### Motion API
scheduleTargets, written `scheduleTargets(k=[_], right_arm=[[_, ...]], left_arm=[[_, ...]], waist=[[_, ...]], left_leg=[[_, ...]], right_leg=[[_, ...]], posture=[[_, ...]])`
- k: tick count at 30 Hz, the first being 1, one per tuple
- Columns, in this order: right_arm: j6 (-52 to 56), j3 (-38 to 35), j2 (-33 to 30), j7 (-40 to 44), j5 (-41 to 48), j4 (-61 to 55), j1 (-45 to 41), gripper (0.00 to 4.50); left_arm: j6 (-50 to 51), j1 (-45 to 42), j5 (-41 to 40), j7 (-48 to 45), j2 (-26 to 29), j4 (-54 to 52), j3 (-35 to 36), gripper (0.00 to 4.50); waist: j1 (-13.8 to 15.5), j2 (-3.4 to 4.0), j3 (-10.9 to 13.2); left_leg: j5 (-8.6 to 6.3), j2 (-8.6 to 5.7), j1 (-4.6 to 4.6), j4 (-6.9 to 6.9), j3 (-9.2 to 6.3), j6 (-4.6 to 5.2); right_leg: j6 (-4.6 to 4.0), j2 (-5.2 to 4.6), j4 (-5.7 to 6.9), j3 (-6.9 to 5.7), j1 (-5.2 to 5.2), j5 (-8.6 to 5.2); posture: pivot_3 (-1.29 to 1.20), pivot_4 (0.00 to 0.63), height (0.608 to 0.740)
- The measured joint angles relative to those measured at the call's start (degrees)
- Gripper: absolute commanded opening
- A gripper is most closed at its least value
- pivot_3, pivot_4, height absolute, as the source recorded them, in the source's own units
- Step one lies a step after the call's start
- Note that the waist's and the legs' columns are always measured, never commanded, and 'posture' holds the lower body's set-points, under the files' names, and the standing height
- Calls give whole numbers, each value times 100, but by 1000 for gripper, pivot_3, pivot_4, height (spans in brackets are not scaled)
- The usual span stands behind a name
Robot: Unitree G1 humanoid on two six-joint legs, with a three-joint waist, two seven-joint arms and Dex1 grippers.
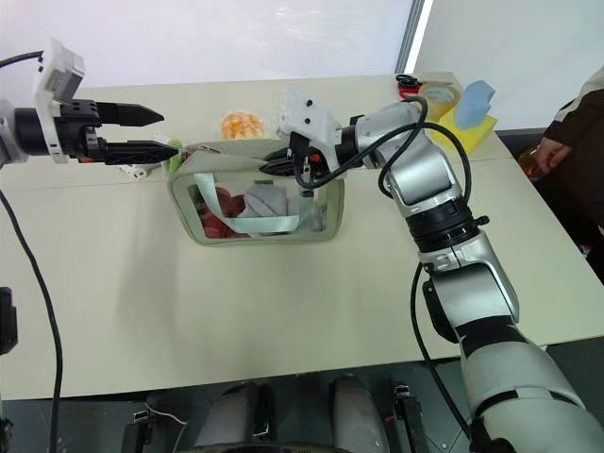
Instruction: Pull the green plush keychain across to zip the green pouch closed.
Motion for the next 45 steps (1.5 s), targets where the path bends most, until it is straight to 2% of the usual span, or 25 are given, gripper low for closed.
scheduleTargets(k=[4,7,10,14,20,27,30,33,38,45], right_arm=[[235,91,-61,-4,-21,-264,86,11],[399,101,-66,-42,-21,-342,111,1006],[531,101,-86,-101,-19,-386,111,2501],[950,-9,-402,-140,110,-866,111,2501],[1578,-650,-1397,-65,517,-1831,387,2501],[1711,-515,-1488,-149,695,-2056,1020,2501],[1636,-453,-1466,-211,694,-2017,1105,1722],[1589,-419,-1464,-238,694,-2002,1126,173],[1439,-374,-1411,-342,675,-1960,1142,70],[1337,-360,-1384,-432,645,-1910,1145,70]], left_arm=[[0,43,-4,15,-2,-2,5,4500],[-6,43,-3,31,-3,6,5,4500],[-22,42,-2,45,-5,17,5,4500],[-161,29,25,61,14,254,5,4500],[-401,40,150,106,256,751,65,4500],[-434,42,147,55,229,803,65,4500],[-376,119,128,-8,232,699,65,4500],[-300,311,117,-20,234,577,66,4500],[-240,673,85,-7,198,402,76,4500],[-314,795,64,245,-219,396,74,4500]], waist=[[0,0,0],[2,0,0],[2,0,0],[15,0,0],[83,0,0],[140,0,0],[142,0,0],[142,0,0],[137,0,0],[142,-1,0]], left_leg=[[0,0,0,0,0,0],[0,-1,0,0,0,0],[0,-1,0,0,0,0],[0,-1,0,0,-1,0],[-1,-1,0,0,4,2],[-1,-1,0,0,6,2],[-1,-2,0,1,5,3],[-1,-1,-1,1,5,3],[-2,-1,1,1,4,3],[-1,-1,0,2,4,3]], right_leg=[[0,0,0,0,0,0],[0,0,0,0,0,0],[0,0,0,0,0,0],[0,0,0,0,0,0],[0,0,-3,0,0,0],[0,0,-5,2,0,0],[0,-1,-5,3,0,0],[0,0,-5,2,0,0],[0,0,-5,4,0,0],[0,-1,-4,3,0,0]], posture=[[0,150,740],[0,150,740],[0,150,740],[0,150,740],[0,150,740],[0,150,740],[0,150,740],[0,150,740],[0,150,740],[0,150,740]])
